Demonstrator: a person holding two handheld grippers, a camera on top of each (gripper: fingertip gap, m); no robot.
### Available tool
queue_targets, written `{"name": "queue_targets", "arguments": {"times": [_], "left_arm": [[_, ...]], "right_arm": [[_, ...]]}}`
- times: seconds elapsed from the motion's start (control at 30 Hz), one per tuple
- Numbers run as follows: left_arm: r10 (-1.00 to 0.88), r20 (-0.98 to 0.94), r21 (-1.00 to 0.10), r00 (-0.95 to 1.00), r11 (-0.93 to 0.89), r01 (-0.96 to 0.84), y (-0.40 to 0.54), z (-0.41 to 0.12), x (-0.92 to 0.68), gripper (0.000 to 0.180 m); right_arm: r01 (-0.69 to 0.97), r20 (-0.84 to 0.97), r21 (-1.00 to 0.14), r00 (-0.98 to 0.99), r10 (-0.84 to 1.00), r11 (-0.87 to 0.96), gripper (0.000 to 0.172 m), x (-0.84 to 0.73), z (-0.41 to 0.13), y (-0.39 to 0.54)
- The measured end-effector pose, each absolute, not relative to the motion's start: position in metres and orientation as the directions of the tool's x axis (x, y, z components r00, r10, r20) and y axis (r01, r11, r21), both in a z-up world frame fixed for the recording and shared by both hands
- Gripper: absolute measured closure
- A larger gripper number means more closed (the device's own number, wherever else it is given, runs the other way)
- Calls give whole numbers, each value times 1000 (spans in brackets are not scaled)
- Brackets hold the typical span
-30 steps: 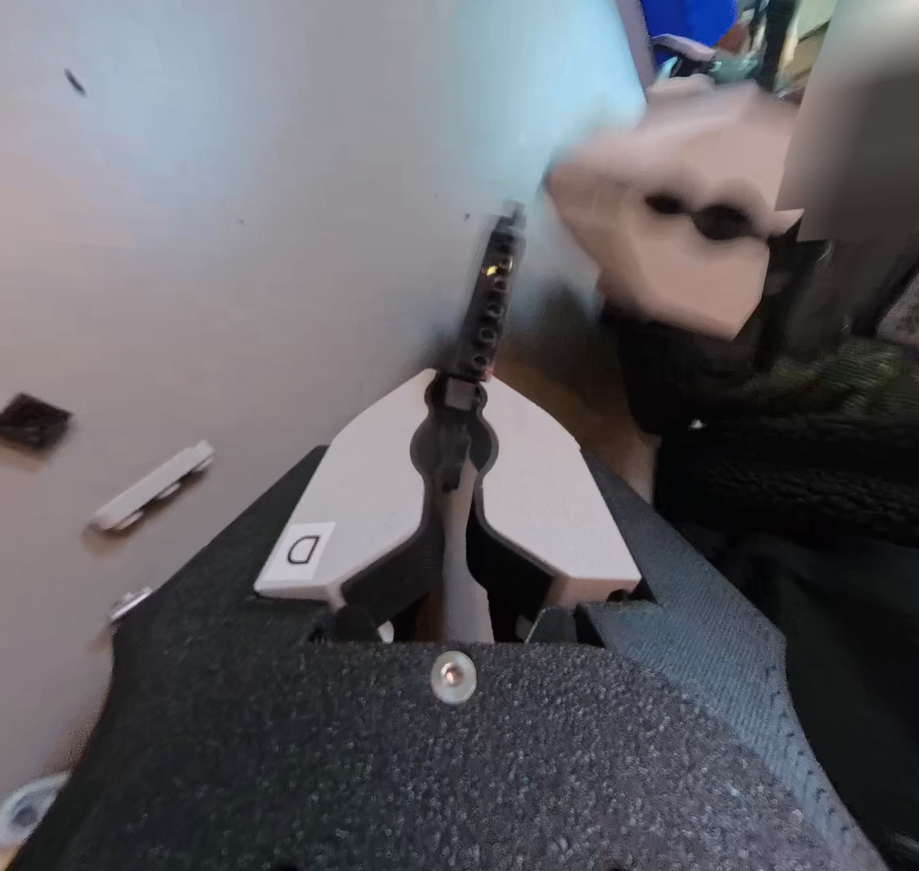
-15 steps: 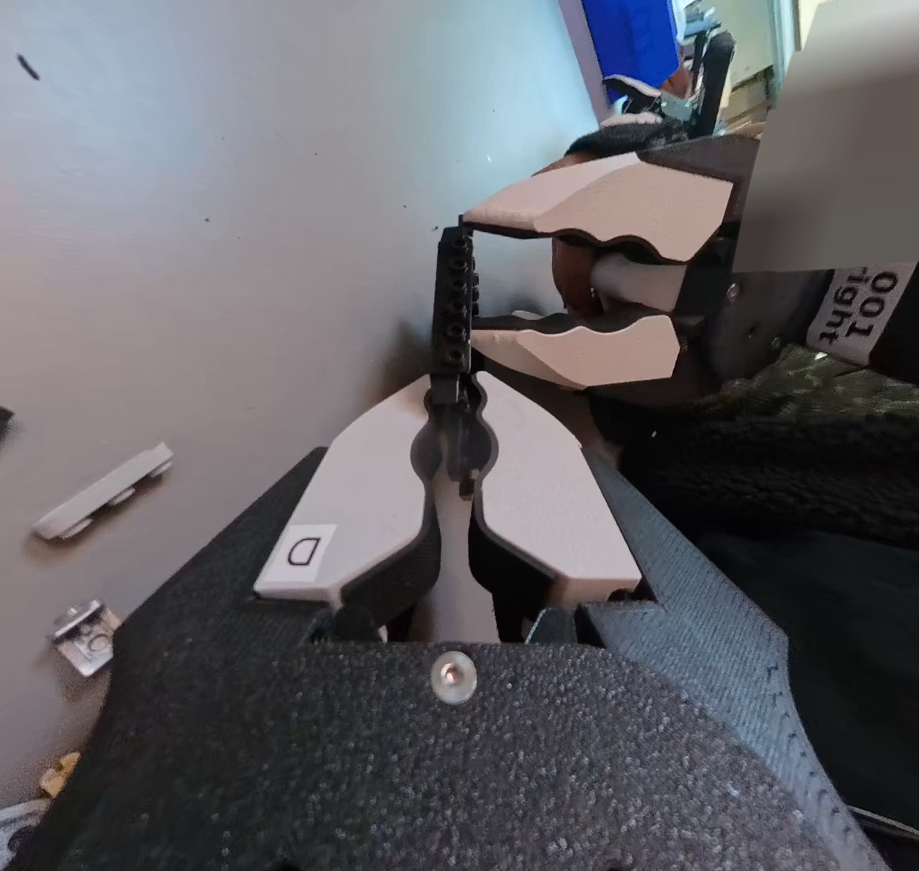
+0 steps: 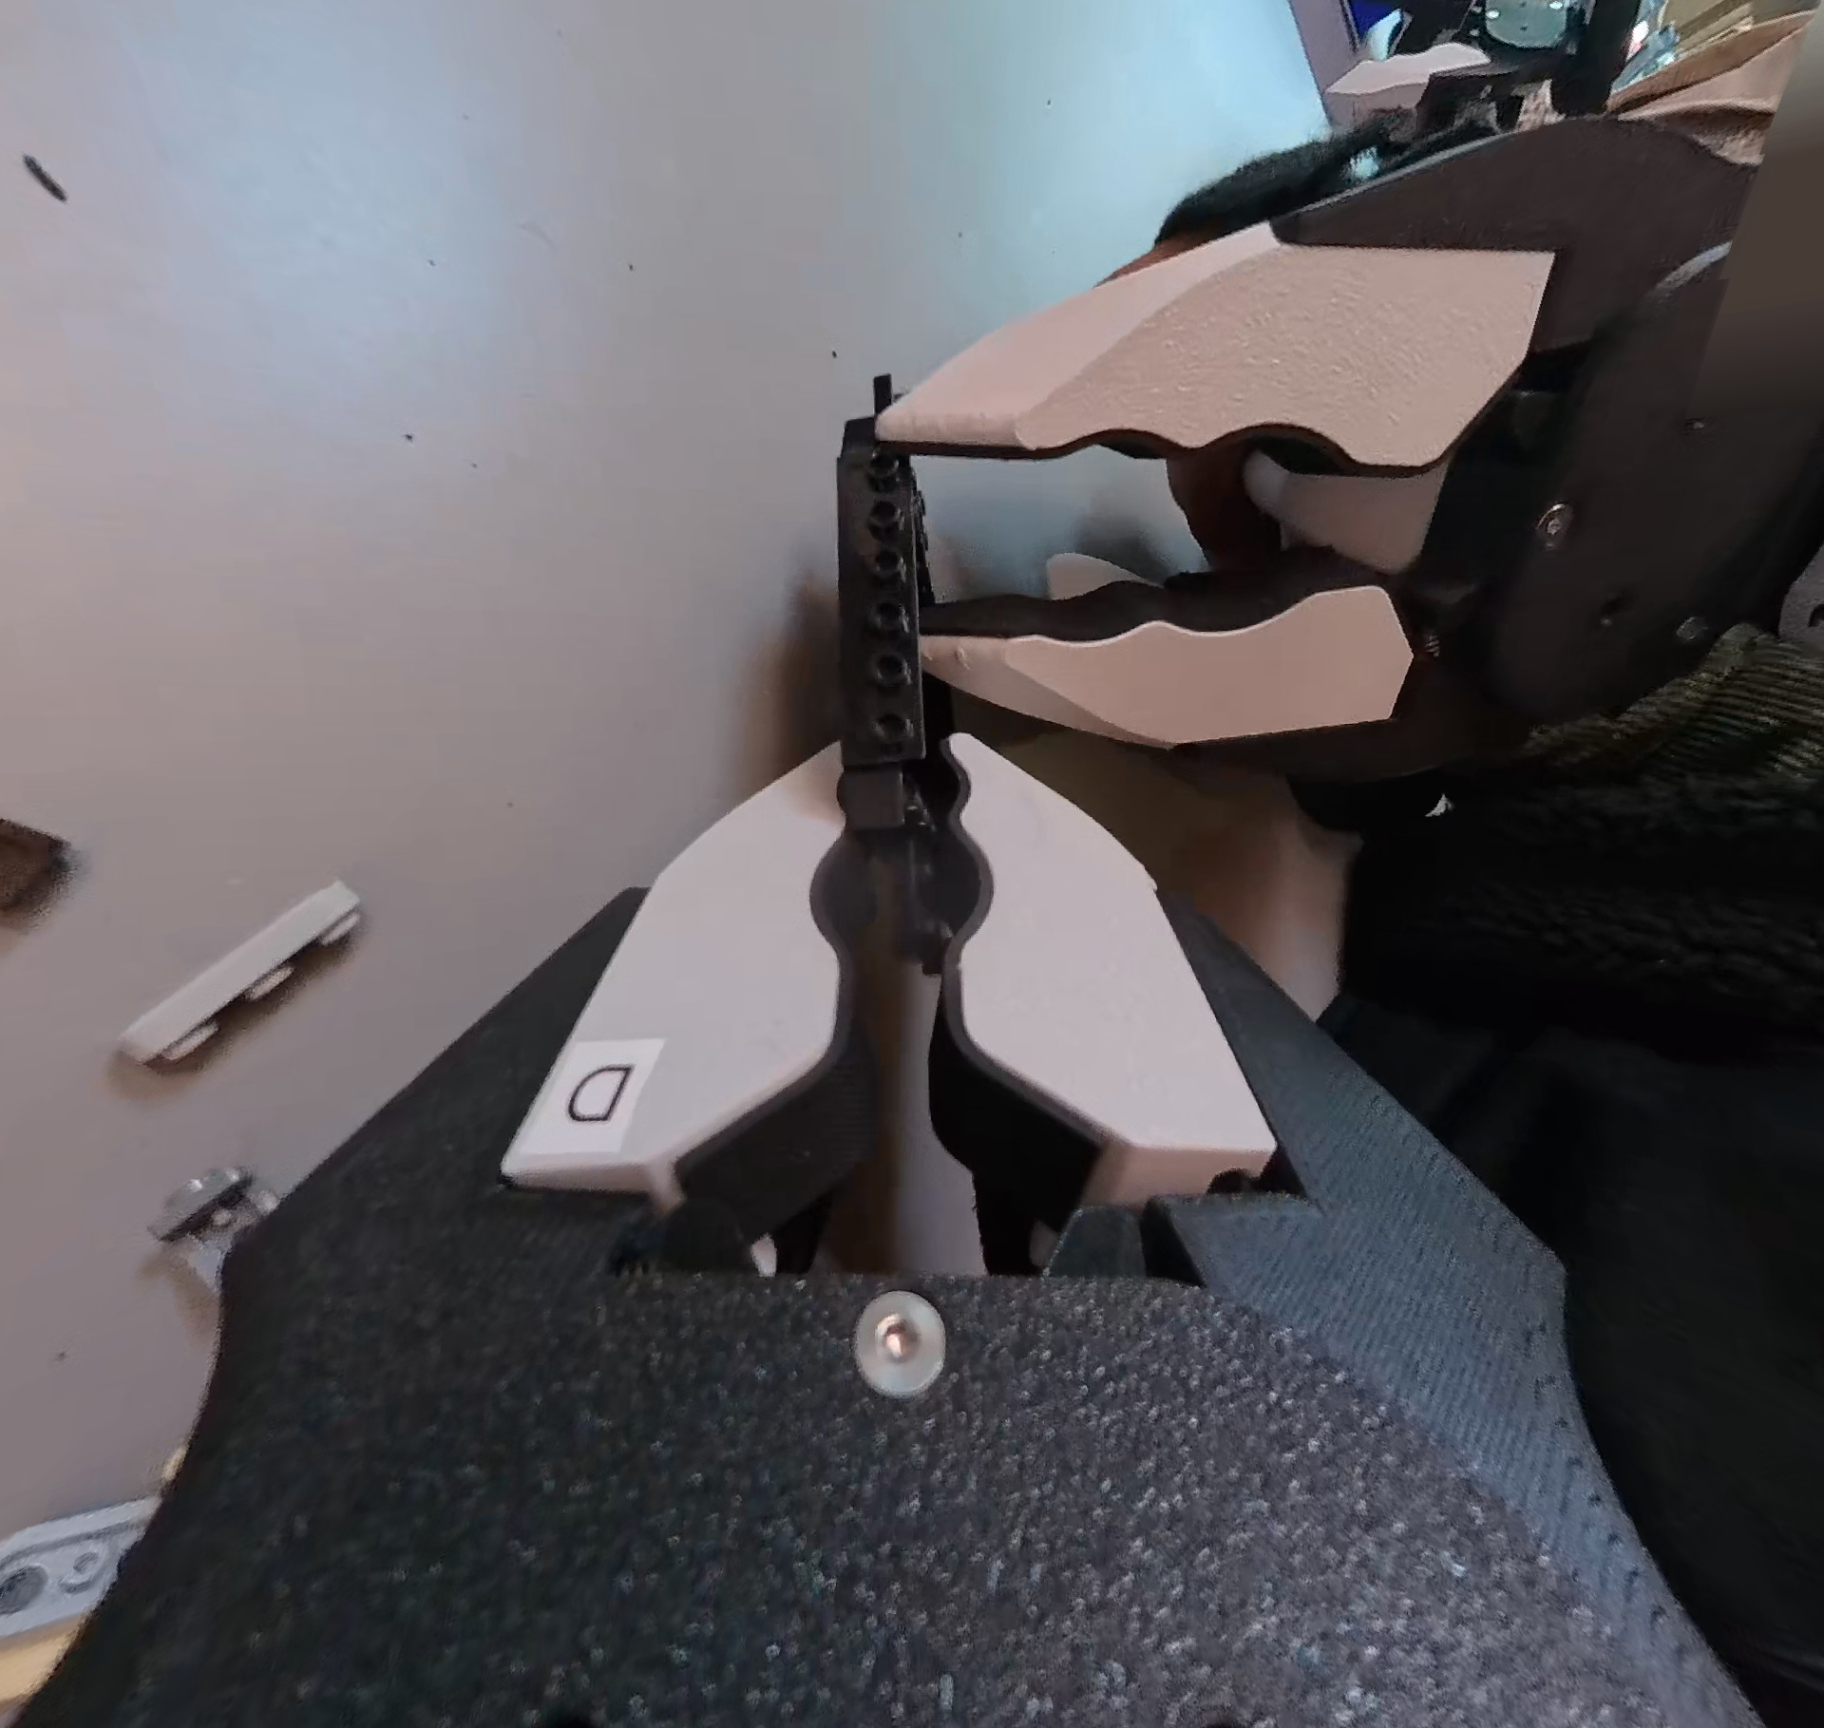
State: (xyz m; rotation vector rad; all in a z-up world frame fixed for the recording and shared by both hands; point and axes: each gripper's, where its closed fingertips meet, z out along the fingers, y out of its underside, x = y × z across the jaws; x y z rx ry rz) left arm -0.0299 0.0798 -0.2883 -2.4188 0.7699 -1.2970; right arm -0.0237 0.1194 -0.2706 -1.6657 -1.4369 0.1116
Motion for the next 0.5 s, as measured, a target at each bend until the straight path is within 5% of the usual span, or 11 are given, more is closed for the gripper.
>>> {"name": "queue_targets", "arguments": {"times": [0.2, 0.23, 0.4, 0.5], "left_arm": [[-521, 757, -454, 395, -853, -257, 83, -281, -30, 172], [-520, 756, -446, 397, -854, -270, 83, -283, -33, 172], [-507, 791, -447, 343, -861, -243, 79, -273, -29, 173], [-480, 803, -427, 353, -877, -220, 82, -276, -31, 173]], "right_arm": [[690, 470, -715, 354, 808, 113, 148, -25, -256, 121], [660, 467, -740, 367, 804, 129, 172, -22, -247, 123], [614, 411, -782, 376, 831, 108, 172, -19, -236, 117], [640, 426, -759, 350, 834, 120, 155, -20, -241, 116]]}}
